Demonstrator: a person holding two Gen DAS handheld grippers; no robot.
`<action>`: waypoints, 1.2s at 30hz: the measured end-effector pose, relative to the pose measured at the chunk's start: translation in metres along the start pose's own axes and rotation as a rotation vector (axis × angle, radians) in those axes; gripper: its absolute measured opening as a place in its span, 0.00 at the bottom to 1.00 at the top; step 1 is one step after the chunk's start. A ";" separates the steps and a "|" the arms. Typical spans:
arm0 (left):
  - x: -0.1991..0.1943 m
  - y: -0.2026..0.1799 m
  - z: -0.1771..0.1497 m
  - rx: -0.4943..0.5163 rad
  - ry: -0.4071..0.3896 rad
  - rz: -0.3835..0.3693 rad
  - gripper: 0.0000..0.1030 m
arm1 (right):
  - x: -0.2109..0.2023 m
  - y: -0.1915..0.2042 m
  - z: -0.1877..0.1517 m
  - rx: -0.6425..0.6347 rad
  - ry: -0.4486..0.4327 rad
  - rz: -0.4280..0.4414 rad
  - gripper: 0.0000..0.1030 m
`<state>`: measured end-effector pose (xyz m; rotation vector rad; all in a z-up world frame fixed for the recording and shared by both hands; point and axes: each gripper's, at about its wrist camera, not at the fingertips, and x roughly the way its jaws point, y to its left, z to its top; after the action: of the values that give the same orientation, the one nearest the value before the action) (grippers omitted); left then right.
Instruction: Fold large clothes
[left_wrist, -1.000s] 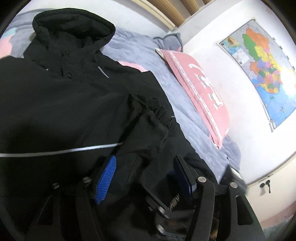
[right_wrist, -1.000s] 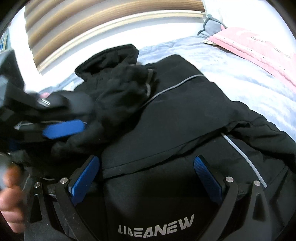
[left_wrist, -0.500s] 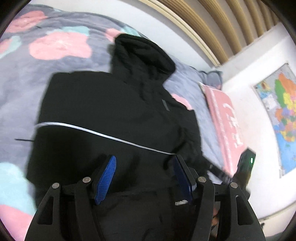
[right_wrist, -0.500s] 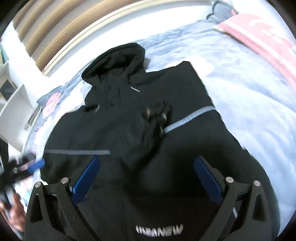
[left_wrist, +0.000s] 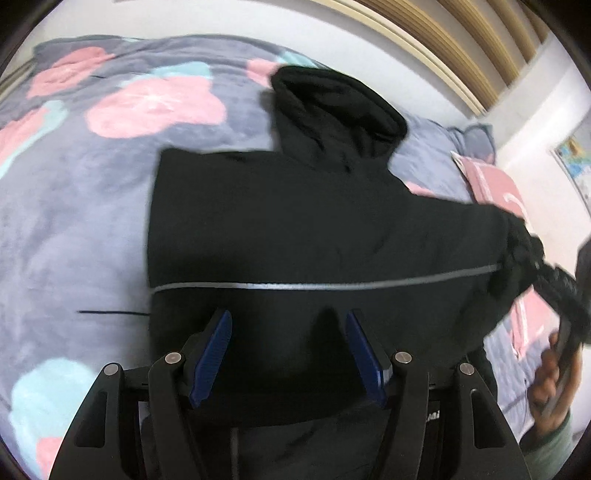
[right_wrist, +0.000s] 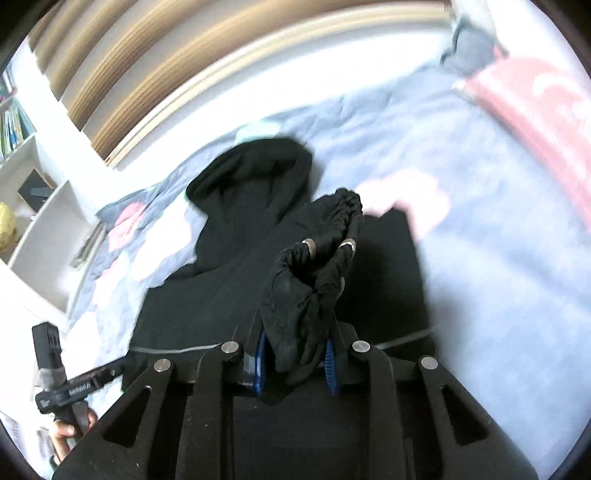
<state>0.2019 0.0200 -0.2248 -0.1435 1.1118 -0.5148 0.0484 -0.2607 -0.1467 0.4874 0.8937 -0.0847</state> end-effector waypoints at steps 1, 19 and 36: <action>0.004 -0.003 -0.002 0.006 0.006 0.001 0.63 | 0.008 -0.007 -0.001 -0.009 0.022 -0.038 0.28; -0.032 -0.025 0.006 0.096 -0.096 -0.013 0.64 | 0.033 -0.029 -0.011 -0.036 0.132 -0.221 0.60; 0.018 0.025 0.020 -0.002 -0.004 0.248 0.64 | 0.128 0.009 -0.034 -0.295 0.358 -0.370 0.68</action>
<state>0.2340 0.0306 -0.2400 -0.0083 1.1083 -0.2918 0.1065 -0.2214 -0.2593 0.0548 1.3188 -0.2042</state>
